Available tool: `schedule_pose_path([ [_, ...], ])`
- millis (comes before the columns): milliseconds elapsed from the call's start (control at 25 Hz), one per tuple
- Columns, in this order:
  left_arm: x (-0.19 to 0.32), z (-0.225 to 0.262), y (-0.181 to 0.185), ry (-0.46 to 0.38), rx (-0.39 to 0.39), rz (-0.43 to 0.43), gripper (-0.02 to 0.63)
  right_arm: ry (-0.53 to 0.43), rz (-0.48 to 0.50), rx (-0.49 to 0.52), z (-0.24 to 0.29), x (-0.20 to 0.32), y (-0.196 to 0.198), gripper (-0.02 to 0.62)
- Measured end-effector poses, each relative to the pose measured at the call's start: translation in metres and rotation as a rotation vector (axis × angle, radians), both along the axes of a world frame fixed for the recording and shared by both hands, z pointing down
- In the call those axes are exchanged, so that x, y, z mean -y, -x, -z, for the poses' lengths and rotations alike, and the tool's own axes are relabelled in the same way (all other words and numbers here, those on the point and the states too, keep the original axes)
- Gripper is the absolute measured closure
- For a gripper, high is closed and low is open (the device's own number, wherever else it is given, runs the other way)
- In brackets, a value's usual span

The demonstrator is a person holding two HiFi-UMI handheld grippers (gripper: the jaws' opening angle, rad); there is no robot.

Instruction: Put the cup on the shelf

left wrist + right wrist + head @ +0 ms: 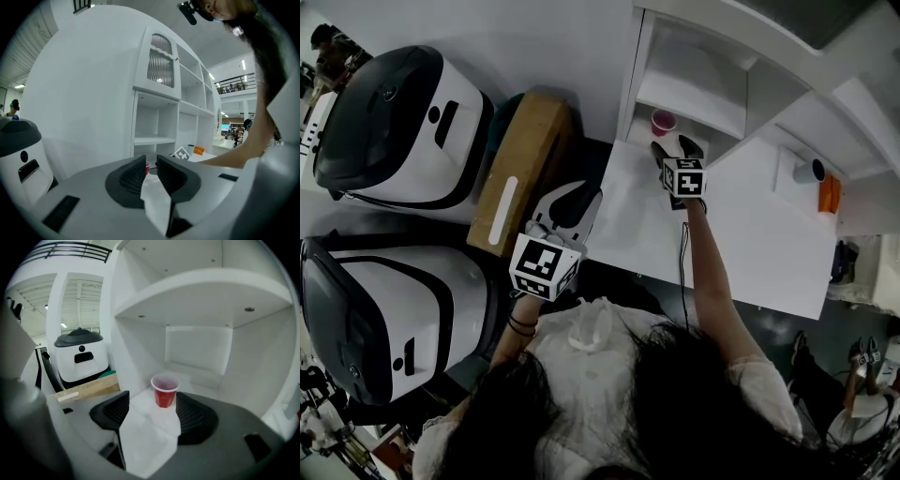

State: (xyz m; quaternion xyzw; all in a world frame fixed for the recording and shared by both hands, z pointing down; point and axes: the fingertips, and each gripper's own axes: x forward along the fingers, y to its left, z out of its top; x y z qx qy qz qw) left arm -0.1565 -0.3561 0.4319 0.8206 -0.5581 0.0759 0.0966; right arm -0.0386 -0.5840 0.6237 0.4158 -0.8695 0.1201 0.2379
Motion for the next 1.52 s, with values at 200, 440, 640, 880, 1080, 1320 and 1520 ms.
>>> schedule_pose_path([
  [200,-0.021,0.002,0.001,-0.009,-0.007,-0.026,0.523,-0.077,0.013,0.092,0.048,-0.044,0.003,0.276],
  [440,-0.053,0.005,0.004,-0.021,-0.011,-0.062,0.523,-0.13,-0.034,0.241,0.103,-0.115,0.006,0.339],
  [640,-0.089,0.005,0.007,-0.031,-0.018,-0.09,0.525,-0.131,-0.05,0.326,0.126,-0.188,0.009,0.402],
  [880,-0.145,0.0,0.013,-0.038,-0.031,-0.113,0.523,-0.13,-0.055,0.372,0.141,-0.279,0.023,0.423],
  [1080,-0.192,-0.011,0.013,-0.015,-0.04,-0.149,0.525,-0.13,-0.056,0.387,0.15,-0.341,0.031,0.44],
  [1320,-0.226,-0.02,0.012,0.005,-0.063,-0.167,0.523,-0.118,-0.047,0.385,0.156,-0.395,0.038,0.453],
  [1520,-0.242,-0.023,0.005,0.013,-0.085,-0.174,0.523,-0.1,-0.032,0.367,0.157,-0.424,0.037,0.46],
])
